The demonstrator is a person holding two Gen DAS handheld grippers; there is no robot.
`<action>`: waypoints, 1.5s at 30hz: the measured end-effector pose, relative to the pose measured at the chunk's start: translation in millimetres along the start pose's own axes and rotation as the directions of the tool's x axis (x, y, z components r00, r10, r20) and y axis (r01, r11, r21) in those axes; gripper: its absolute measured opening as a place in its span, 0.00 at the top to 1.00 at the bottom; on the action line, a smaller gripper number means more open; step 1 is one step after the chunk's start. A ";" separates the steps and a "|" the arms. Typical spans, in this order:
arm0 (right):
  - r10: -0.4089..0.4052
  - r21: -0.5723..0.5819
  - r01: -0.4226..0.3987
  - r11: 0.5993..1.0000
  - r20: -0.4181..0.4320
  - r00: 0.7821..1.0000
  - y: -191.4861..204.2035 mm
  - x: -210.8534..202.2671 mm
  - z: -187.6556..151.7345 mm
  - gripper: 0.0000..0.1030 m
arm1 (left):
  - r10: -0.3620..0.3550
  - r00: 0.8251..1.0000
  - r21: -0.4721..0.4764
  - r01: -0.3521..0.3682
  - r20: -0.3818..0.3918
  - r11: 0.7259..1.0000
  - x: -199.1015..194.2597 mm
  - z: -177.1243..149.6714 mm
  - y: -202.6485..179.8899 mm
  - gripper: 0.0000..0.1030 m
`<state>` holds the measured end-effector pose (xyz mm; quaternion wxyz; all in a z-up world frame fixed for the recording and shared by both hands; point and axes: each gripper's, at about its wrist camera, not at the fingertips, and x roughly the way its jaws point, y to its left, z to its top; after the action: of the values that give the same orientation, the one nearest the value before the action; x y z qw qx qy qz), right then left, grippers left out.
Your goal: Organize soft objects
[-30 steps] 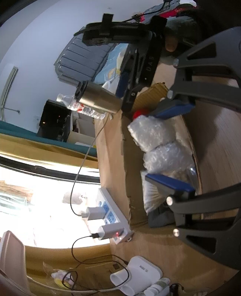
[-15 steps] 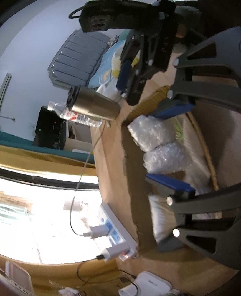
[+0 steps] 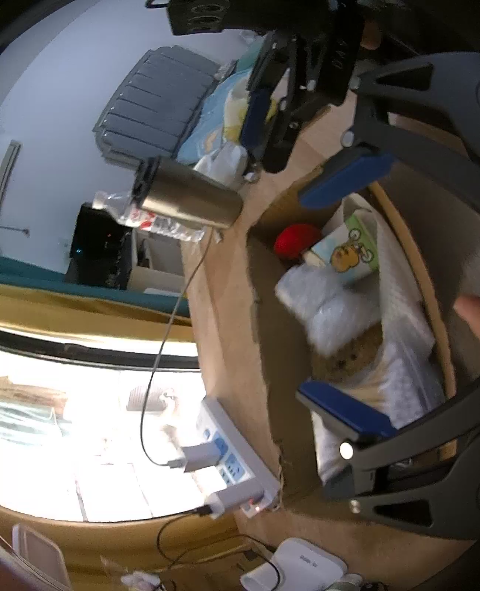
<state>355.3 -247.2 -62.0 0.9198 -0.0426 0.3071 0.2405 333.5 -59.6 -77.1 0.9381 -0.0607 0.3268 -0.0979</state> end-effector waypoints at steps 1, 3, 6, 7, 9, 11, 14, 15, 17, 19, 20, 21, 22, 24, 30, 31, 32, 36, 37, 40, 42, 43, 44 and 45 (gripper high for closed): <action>0.001 -0.003 -0.001 1.000 0.002 1.000 1.4 -1.1 0.6 0.35 | 0.003 1.000 -0.006 -0.003 0.009 1.000 -3.7 -0.2 1.6 0.07; 0.000 -0.009 0.000 1.000 0.008 1.000 5.6 -4.7 2.0 0.35 | 0.006 1.000 -0.012 -0.005 0.028 1.000 -12.0 -0.7 4.2 0.07; -0.001 -0.021 0.001 1.000 0.017 1.000 13.8 -11.8 3.7 0.35 | 0.016 0.999 -0.009 -0.016 0.050 1.000 -23.8 -1.5 6.3 0.07; -0.001 -0.024 0.002 1.000 0.019 1.000 16.0 -13.3 4.1 0.35 | 0.020 0.998 -0.009 -0.020 0.058 1.000 -28.2 -2.1 7.1 0.07; -0.002 -0.030 0.002 1.000 0.024 1.000 22.1 -18.7 4.2 0.35 | 0.025 0.997 -0.012 -0.024 0.072 1.000 -37.3 -3.5 9.2 0.07; -0.003 -0.033 0.004 0.999 0.027 1.000 27.0 -23.9 3.9 0.35 | 0.031 0.996 -0.015 -0.030 0.083 0.999 -45.2 -4.8 10.8 0.07; -0.005 -0.041 0.007 0.999 0.036 0.999 34.8 -33.1 2.3 0.35 | 0.038 0.994 -0.018 -0.037 0.104 0.999 -58.7 -7.8 13.1 0.07; -0.006 -0.043 0.007 0.999 0.038 0.999 37.0 -35.4 2.0 0.35 | 0.040 0.993 -0.019 -0.038 0.109 0.999 -62.5 -8.9 14.8 0.07; -0.007 -0.048 0.009 0.999 0.042 0.999 42.9 -41.4 0.4 0.35 | 0.045 0.992 -0.021 -0.043 0.122 0.999 -72.2 -11.7 16.8 0.07; -0.010 -0.054 0.012 0.998 0.048 0.999 49.2 -47.7 -1.2 0.35 | 0.049 0.990 -0.025 -0.046 0.132 0.999 -80.4 -14.2 18.6 0.07; -0.010 -0.057 0.013 0.998 0.049 0.999 52.0 -50.4 -1.8 0.35 | 0.052 0.989 -0.027 -0.048 0.136 0.998 -83.9 -15.5 19.3 0.07; -0.011 -0.059 0.014 0.998 0.051 0.999 53.9 -52.8 -2.6 0.35 | 0.055 0.988 -0.029 -0.052 0.141 0.998 -87.9 -17.2 20.3 0.07; -0.011 -0.061 0.015 0.998 0.054 0.998 56.7 -55.6 -3.4 0.35 | 0.065 0.987 -0.033 -0.060 0.148 0.998 -92.5 -18.8 21.5 0.07; -0.011 -0.066 0.015 0.998 0.058 0.998 62.0 -60.4 -4.4 0.34 | 0.085 0.983 -0.041 -0.079 0.160 0.996 -100.0 -21.2 23.2 0.07; -0.009 -0.086 0.015 0.996 0.068 0.998 78.4 -73.8 -9.5 0.25 | 0.141 0.973 -0.067 -0.130 0.183 0.989 -119.5 -30.6 29.5 0.06; -0.008 -0.088 0.014 0.996 0.070 0.998 80.8 -76.1 -10.4 0.24 | 0.146 0.972 -0.070 -0.135 0.185 0.988 -121.8 -32.4 30.8 0.06; -0.008 -0.090 0.014 0.996 0.072 0.997 83.0 -78.4 -11.2 0.24 | 0.154 0.970 -0.075 -0.142 0.187 0.987 -125.2 -34.8 32.1 0.04; -0.010 -0.094 0.017 0.995 0.081 0.997 89.7 -87.2 -14.6 0.23 | 0.175 0.965 -0.094 -0.159 0.197 0.983 -136.4 -43.0 36.0 0.01; -0.011 -0.095 0.019 0.995 0.083 0.997 91.2 -89.2 -15.5 0.23 | 0.178 0.963 -0.098 -0.161 0.201 0.982 -139.1 -44.4 36.2 0.01; -0.014 -0.098 0.023 0.995 0.088 0.996 95.5 -95.2 -18.0 0.22 | 0.197 0.957 -0.099 -0.179 0.214 0.979 -147.8 -49.0 37.9 0.01; -0.016 -0.099 0.025 0.995 0.093 0.996 98.1 -98.9 -19.3 0.22 | 0.199 0.955 -0.098 -0.182 0.218 0.978 -153.2 -51.5 38.6 0.01; -0.017 -0.100 0.027 0.995 0.095 0.995 99.1 -101.1 -20.2 0.22 | 0.200 0.955 -0.098 -0.183 0.220 0.978 -155.5 -52.7 38.6 0.01; -0.019 -0.100 0.029 0.995 0.099 0.995 100.7 -103.9 -21.1 0.22 | 0.202 0.954 -0.098 -0.185 0.221 0.978 -158.5 -54.5 38.5 0.01; -0.021 -0.100 0.031 0.995 0.101 0.995 102.2 -105.8 -21.8 0.22 | 0.202 0.954 -0.098 -0.184 0.223 0.978 -161.4 -56.1 38.2 0.01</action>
<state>221.9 -206.1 -10.5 0.9337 -0.0810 0.2475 0.2458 180.0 10.8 -30.6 0.9719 -0.0749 0.2228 0.0146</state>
